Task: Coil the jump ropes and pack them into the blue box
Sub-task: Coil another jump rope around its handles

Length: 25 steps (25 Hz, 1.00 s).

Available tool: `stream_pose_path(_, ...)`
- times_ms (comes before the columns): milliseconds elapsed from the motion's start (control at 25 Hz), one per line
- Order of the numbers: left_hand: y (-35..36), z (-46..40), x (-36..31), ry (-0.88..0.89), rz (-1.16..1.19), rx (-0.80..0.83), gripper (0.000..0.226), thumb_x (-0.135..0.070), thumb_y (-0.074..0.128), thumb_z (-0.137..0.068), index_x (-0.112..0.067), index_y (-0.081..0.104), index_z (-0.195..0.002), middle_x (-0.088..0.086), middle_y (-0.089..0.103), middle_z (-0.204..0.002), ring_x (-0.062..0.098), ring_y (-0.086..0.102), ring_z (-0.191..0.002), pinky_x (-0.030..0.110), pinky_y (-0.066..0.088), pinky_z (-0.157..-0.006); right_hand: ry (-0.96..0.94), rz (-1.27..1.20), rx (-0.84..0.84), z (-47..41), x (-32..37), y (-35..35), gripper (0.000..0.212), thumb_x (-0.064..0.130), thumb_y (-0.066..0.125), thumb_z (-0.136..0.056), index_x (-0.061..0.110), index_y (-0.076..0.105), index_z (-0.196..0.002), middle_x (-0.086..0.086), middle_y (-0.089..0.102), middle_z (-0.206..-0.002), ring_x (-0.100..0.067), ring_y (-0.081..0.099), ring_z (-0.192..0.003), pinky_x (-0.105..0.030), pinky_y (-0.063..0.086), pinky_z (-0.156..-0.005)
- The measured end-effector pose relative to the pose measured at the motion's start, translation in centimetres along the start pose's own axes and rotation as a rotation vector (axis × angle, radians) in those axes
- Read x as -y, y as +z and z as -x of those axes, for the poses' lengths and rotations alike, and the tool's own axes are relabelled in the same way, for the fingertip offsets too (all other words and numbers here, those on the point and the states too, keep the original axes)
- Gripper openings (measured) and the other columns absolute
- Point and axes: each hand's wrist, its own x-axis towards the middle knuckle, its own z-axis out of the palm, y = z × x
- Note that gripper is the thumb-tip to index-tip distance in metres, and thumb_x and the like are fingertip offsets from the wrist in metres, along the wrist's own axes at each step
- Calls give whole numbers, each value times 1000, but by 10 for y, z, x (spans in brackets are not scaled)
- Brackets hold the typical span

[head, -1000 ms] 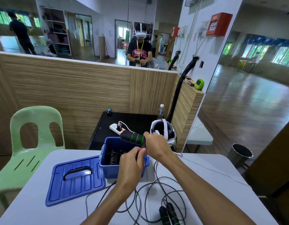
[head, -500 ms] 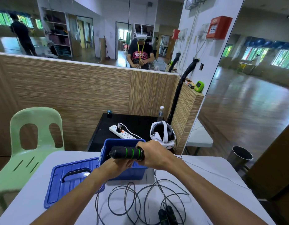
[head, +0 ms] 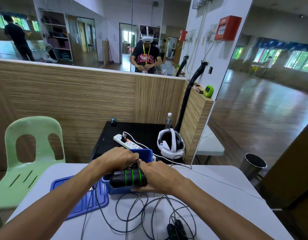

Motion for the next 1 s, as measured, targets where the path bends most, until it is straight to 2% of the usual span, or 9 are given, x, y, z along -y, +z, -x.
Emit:
stream_pose_path(80, -8, 2, -1, 23, -113, -17, 29, -39, 36, -102, -16, 53, -103, 4, 66, -102, 30, 63, -92, 39, 39, -61, 32, 30, 43, 0, 1, 9, 51, 47, 66, -88, 5, 49, -112, -17, 66, -98, -36, 62, -81, -37, 41, -61)
stream_pose_path(200, -19, 5, -6, 23, -233, 10, 18, -26, 43, -100, -14, 55, -106, 5, 68, -99, 30, 65, -89, 37, 37, -58, 106, 60, 81, -3, 1, 19, 42, 35, 65, -88, 4, 49, -111, -19, 64, -100, -39, 62, -86, -38, 39, -61)
stream_pose_path(360, -31, 11, -21, -7, -237, 54, 17, -10, 44, -96, -12, 54, -109, 6, 66, -102, 31, 65, -91, 36, 39, -62, 206, 87, 34, -7, 5, 26, 71, 33, 63, -88, 3, 28, -141, -17, 65, -101, -37, 63, -87, -36, 35, -59)
stream_pose_path(440, -34, 11, -25, -25, -166, 73, 16, -14, 47, -96, -12, 59, -107, 6, 65, -101, 29, 65, -89, 35, 42, -64, 242, 79, 25, -9, 6, 30, 73, 32, 64, -87, 6, 25, -143, -15, 65, -100, -35, 63, -86, -35, 34, -60)
stream_pose_path(600, -45, 14, -15, -49, 334, 194, 25, -33, 51, -97, -12, 63, -91, 2, 59, -85, 18, 55, -74, 30, 39, -62, 195, 46, 53, -8, 4, 35, 54, 35, 64, -89, 8, 39, -129, -13, 65, -101, -34, 62, -85, -35, 35, -61)
stream_pose_path(720, -44, 13, -9, -57, 350, 101, 24, -31, 50, -98, -11, 62, -90, 2, 58, -87, 15, 50, -74, 26, 33, -62, 220, 14, 56, -8, 8, 38, 44, 35, 64, -87, 10, 46, -119, -12, 65, -97, -34, 62, -84, -35, 37, -61)
stream_pose_path(840, -32, 13, -27, 33, 83, -71, 10, -23, 52, -96, -16, 58, -99, 2, 62, -99, 20, 58, -89, 28, 39, -68, 357, -35, 72, -15, 1, 37, 35, 31, 62, -85, 12, 53, -113, -9, 59, -89, -32, 62, -83, -33, 38, -61)
stream_pose_path(920, -27, 18, -43, 25, 49, -182, 21, -13, 57, -90, -17, 55, -111, 2, 62, -107, 22, 58, -99, 33, 48, -78, 408, -44, 17, -20, -8, 34, 32, 30, 62, -83, 15, 53, -110, -8, 62, -89, -31, 62, -82, -33, 38, -60)
stream_pose_path(1000, -22, 20, -58, -124, 110, -250, 35, -6, 58, -88, -13, 50, -121, 4, 59, -112, 22, 55, -104, 33, 46, -80, 401, -27, -76, -24, -18, 31, 38, 31, 64, -84, 15, 48, -115, -8, 66, -94, -32, 62, -85, -35, 39, -59)
